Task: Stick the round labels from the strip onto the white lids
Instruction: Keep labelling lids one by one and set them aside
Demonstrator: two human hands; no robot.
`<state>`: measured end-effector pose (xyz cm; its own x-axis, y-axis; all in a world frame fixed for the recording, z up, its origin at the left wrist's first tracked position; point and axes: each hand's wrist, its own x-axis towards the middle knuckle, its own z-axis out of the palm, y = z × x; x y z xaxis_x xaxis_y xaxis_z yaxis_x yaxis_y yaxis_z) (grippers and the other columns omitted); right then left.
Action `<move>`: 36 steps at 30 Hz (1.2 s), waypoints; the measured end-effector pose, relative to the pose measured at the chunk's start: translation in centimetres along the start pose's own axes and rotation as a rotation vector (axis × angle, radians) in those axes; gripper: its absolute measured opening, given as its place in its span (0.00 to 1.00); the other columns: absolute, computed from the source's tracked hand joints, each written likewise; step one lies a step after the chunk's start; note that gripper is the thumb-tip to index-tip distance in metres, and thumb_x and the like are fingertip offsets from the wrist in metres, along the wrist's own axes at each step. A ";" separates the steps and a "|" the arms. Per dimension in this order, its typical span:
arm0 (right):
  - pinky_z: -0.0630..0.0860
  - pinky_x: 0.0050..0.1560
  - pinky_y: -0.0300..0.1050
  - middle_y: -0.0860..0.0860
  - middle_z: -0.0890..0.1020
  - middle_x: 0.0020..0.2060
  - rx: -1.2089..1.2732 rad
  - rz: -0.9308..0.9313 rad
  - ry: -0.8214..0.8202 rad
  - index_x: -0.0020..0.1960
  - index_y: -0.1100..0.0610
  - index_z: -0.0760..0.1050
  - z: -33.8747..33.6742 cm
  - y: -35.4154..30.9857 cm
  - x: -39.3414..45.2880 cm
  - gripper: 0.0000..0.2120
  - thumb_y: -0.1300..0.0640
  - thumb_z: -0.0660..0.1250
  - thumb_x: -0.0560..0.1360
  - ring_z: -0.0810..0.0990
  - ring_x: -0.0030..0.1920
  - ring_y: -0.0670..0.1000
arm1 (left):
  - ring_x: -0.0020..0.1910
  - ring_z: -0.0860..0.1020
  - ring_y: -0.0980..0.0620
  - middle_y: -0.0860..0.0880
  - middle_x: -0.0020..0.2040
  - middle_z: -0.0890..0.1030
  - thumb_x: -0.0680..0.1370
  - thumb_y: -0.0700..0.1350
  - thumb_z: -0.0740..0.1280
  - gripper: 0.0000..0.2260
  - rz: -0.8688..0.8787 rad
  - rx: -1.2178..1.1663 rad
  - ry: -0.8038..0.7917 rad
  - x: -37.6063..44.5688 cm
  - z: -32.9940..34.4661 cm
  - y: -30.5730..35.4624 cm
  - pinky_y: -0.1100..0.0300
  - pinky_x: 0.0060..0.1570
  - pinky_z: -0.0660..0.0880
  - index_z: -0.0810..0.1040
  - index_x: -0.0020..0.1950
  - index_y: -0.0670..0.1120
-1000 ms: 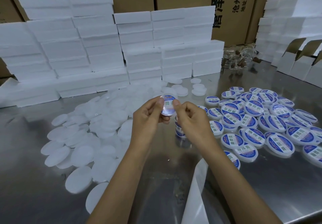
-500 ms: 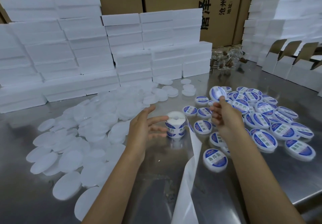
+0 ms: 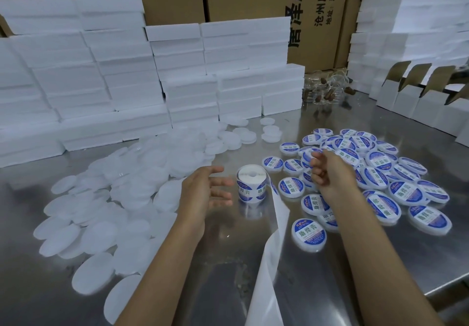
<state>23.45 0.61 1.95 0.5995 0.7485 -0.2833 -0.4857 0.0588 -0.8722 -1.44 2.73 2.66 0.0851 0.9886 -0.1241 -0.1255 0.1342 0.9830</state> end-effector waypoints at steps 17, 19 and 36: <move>0.73 0.50 0.45 0.46 0.83 0.46 -1.157 -0.976 -0.770 0.51 0.53 0.81 12.2 5.4 -8.7 0.05 0.54 0.68 0.76 0.78 0.48 0.47 | 0.19 0.63 0.57 0.53 0.23 0.71 0.79 0.40 0.55 0.11 0.106 -0.274 0.468 2.2 -6.8 2.5 0.66 0.20 0.59 0.77 0.45 0.44; 0.71 0.54 0.44 0.47 0.80 0.55 -1.296 -0.867 -0.841 0.60 0.51 0.77 14.0 6.7 -8.4 0.14 0.49 0.69 0.76 0.75 0.57 0.49 | 0.20 0.63 0.56 0.53 0.22 0.71 0.79 0.40 0.54 0.12 0.093 -0.286 0.524 2.3 -7.5 2.6 0.66 0.21 0.59 0.77 0.45 0.44; 0.67 0.51 0.27 0.41 0.78 0.56 -0.792 -0.832 -0.701 0.60 0.49 0.69 14.0 7.2 -8.4 0.25 0.54 0.78 0.69 0.75 0.57 0.43 | 0.48 0.79 0.50 0.47 0.53 0.80 0.83 0.47 0.61 0.08 0.139 -0.222 0.267 1.5 -6.7 3.2 0.60 0.37 0.77 0.77 0.58 0.49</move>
<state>5.98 3.97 3.61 -0.0302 0.8690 0.4939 0.4990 0.4412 -0.7459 -8.30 5.05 4.74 -0.2053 0.9774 -0.0510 -0.3317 -0.0205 0.9432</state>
